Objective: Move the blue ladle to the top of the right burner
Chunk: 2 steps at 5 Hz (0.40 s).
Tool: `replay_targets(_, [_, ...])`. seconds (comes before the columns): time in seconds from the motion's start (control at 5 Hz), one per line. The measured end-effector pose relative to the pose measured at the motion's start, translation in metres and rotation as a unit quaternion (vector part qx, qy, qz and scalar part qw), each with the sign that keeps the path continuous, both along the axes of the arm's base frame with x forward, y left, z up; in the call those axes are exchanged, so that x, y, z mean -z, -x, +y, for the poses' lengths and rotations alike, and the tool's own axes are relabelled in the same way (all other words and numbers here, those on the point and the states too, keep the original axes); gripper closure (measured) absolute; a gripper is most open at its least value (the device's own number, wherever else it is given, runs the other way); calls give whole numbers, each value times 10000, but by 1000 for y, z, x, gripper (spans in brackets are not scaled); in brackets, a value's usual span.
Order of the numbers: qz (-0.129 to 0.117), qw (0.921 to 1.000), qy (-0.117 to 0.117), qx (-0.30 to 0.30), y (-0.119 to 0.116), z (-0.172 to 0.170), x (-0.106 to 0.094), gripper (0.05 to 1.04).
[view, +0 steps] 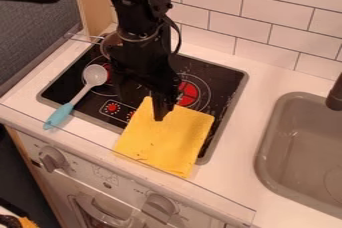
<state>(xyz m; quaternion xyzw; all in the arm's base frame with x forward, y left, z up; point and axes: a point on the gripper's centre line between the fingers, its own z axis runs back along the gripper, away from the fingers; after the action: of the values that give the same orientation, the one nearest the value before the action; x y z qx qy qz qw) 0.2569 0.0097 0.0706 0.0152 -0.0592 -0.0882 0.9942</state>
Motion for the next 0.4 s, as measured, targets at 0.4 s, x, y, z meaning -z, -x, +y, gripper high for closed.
replay_targets(0.4, [219, 9987, -170, -439, 16, 44, 14, 84])
